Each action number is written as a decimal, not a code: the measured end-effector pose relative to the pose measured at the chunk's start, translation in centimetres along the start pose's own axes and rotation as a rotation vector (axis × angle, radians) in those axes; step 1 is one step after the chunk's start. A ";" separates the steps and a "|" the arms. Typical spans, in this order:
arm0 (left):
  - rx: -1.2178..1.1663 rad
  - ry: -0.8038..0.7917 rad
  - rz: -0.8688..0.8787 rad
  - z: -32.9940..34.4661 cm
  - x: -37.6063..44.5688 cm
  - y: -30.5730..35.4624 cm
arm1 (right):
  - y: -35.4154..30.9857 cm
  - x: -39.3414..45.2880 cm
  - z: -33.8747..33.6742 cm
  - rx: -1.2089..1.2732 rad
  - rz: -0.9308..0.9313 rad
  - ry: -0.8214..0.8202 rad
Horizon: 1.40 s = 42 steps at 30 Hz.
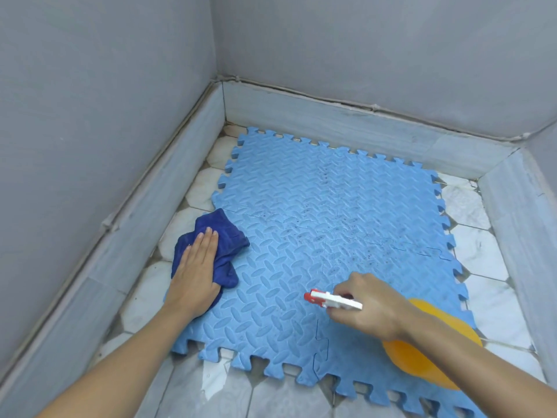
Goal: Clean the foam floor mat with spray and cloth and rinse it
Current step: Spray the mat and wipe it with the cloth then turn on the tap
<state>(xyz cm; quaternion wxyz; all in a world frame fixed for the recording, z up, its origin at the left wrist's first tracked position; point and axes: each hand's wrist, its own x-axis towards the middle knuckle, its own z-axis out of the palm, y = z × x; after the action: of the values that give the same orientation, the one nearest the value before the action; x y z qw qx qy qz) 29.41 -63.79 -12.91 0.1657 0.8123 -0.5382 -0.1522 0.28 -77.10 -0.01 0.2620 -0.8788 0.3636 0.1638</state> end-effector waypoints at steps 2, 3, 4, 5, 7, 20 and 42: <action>0.010 0.004 -0.003 0.0 0.0 0.0 | -0.2 -0.6 0.3 0.025 -0.064 -0.099; 0.013 0.009 -0.005 0.1 0.0 0.0 | -0.3 -0.9 0.6 0.031 -0.079 -0.127; 0.017 0.013 -0.005 0.1 0.0 0.0 | -0.3 -1.3 0.8 0.029 -0.084 -0.142; 0.021 0.015 -0.006 0.2 0.0 0.0 | -0.2 -1.7 1.0 0.013 -0.080 -0.149; 0.029 0.021 -0.007 0.4 -0.1 -0.1 | 0.2 -2.5 1.4 0.015 -0.044 -0.164; 0.023 -0.008 0.106 2.5 3.0 8.2 | 7.2 -7.7 -1.0 0.805 0.477 0.496; 0.209 -0.131 0.261 4.2 2.2 11.2 | 8.7 -13.6 4.8 0.988 0.686 0.558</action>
<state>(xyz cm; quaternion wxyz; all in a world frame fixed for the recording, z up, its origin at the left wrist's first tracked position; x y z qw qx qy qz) 19.25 -70.40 -12.05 0.0633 0.7367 -0.6615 -0.1255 -15.77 -71.93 -0.36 0.4631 -0.4992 0.7093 -0.1820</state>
